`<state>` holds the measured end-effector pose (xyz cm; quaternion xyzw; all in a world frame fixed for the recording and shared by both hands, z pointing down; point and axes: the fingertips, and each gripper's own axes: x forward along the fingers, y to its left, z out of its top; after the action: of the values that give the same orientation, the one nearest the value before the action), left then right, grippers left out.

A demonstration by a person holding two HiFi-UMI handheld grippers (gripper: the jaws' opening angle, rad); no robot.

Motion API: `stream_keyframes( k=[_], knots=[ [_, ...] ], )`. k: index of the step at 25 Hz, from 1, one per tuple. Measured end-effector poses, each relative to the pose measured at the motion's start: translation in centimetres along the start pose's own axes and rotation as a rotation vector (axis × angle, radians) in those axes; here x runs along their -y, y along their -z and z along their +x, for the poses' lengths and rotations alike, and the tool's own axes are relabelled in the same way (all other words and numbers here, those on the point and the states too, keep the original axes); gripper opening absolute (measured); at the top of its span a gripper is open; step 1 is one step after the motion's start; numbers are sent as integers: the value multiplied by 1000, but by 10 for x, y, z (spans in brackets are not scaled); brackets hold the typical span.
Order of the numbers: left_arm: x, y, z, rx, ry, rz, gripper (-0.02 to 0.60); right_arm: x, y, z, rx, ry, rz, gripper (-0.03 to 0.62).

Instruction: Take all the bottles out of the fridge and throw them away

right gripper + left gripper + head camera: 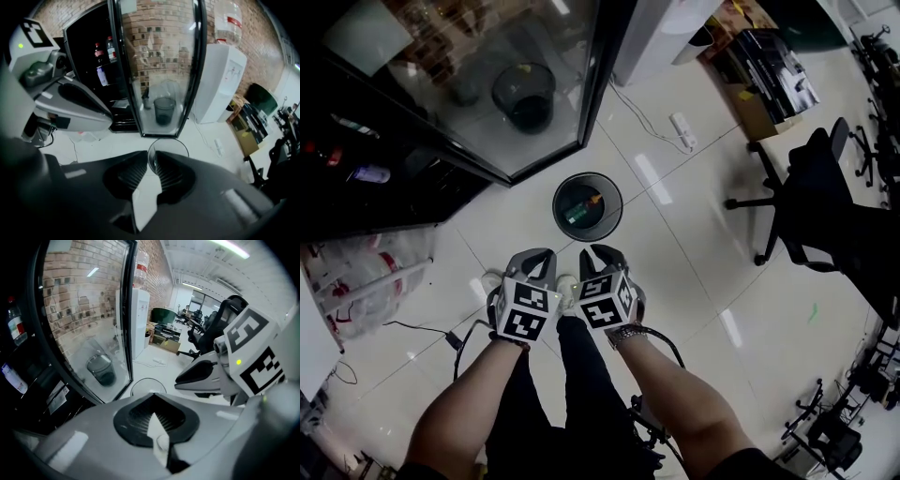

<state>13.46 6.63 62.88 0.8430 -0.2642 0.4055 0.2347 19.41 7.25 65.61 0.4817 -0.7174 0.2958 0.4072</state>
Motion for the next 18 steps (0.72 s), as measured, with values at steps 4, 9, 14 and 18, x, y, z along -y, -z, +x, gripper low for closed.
stream_keyframes(
  k=[4,9,14,18],
  knots=[
    [-17,-3,-20,38,-55,-36,3,-12,-28,-10,38,-18,-47,54],
    [-51,4,-64,75,-148,-112,3,-45,-78,-29,107,-54,-130,55],
    [-96,7,-133,151,-271,-172,3,-96,-136,-48,186,-106,-237,60],
    [-131,15,-192,226,-374,-247,3,-141,-183,-61,254,-150,-319,75]
  ],
)
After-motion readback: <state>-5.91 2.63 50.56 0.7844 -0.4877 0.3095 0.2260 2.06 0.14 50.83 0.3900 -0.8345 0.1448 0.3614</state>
